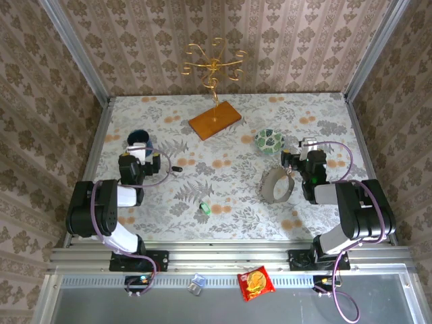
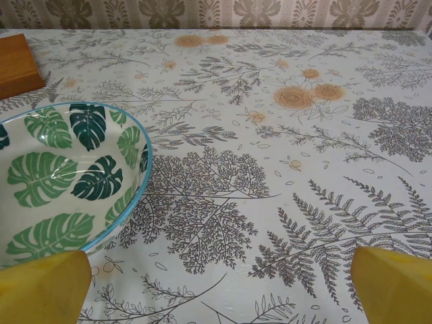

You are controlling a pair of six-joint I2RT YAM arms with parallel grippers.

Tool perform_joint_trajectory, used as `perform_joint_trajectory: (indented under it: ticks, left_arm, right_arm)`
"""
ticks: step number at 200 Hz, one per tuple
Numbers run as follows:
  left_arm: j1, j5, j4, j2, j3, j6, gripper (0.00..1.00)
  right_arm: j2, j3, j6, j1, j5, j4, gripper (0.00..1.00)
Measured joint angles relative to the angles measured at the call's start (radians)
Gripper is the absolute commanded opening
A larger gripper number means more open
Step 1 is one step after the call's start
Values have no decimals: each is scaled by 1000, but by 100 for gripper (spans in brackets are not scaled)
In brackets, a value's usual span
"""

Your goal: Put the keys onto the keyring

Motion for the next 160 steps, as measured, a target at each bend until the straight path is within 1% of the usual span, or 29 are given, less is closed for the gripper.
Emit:
perform_joint_trajectory:
  ticks: [160]
  left_arm:
    - [0,10,0,0,0,0,100]
  right_arm:
    - [0,0,1,0,-3,-1,100]
